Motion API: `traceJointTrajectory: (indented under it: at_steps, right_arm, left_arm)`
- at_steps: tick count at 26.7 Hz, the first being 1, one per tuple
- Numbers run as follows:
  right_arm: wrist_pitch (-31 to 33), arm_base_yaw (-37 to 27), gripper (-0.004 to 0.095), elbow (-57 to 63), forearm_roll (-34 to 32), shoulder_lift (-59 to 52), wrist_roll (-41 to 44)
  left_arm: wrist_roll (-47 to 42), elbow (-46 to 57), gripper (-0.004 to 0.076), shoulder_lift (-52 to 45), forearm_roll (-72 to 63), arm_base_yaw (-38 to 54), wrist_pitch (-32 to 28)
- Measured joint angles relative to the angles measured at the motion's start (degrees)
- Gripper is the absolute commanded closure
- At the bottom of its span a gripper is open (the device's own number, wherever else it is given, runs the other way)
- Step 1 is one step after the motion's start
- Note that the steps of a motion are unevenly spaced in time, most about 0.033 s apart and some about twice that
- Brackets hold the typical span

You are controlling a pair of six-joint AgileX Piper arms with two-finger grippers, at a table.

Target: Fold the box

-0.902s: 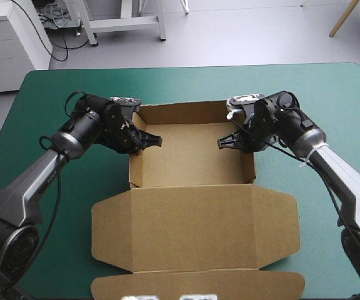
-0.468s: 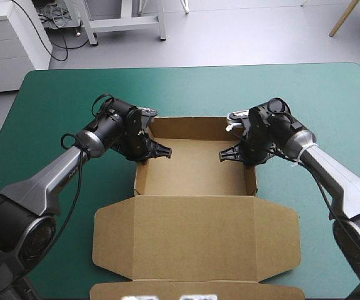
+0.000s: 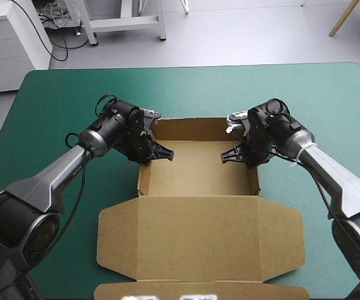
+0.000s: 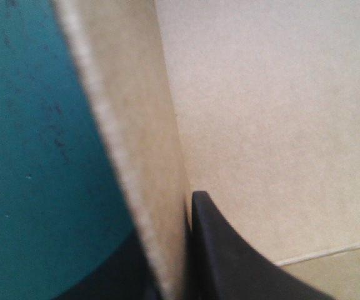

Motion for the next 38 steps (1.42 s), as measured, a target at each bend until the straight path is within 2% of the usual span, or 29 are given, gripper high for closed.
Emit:
traceJointTrajectory:
  at_steps: [4, 6, 9, 17, 22, 29, 31, 32, 34, 38]
  right_arm:
    - [1.37, 0.06, 0.0431, 0.06, -1.93, 0.01, 0.54]
    - [1.89, 0.18, 0.0372, 0.18, -2.16, 0.06, 0.97]
    - [2.15, 0.18, 0.0372, 0.30, -2.99, 0.06, 1.37]
    - [2.98, 0.18, 0.0372, -3.22, -3.33, 0.11, 1.42]
    - [3.17, 0.18, 0.0372, -8.99, -4.47, -0.02, 0.20]
    - [3.65, 0.18, 0.0391, -12.51, -9.88, -3.96, -0.05]
    - [3.85, 0.18, 0.0399, -12.69, -10.48, -5.82, 0.01]
    - [3.85, 0.18, 0.0399, -12.69, -10.39, -6.19, 0.17]
    - [4.07, 0.18, 0.0400, -12.69, -9.07, -6.75, 1.45]
    - [4.07, 0.18, 0.0400, -8.80, -6.53, -6.81, 2.13]
  left_arm:
    - [2.01, -0.22, 0.0376, 0.96, 0.00, -0.12, -1.49]
    - [2.36, -0.22, 0.0283, 1.17, -0.71, -0.12, -2.67]
    - [2.54, -0.28, 0.0224, 1.17, -0.91, -0.17, -4.10]
    - [3.57, -0.71, 0.0226, 1.17, -0.38, -0.18, -4.27]
    - [4.14, -6.77, 0.0265, 1.36, 0.00, -0.23, -1.78]
    - [4.21, -24.91, 0.0354, 1.54, 4.15, -0.23, 4.53]
    - [4.21, -31.78, 0.0470, 1.49, 6.99, -0.23, 5.20]
    - [4.38, -33.71, 0.0597, 1.41, 7.42, -0.23, 5.34]
    - [6.55, -38.47, 0.0728, 0.61, 7.76, -0.23, 5.35]
    - [11.97, -41.62, 0.0734, -5.97, 8.09, -0.23, 5.41]
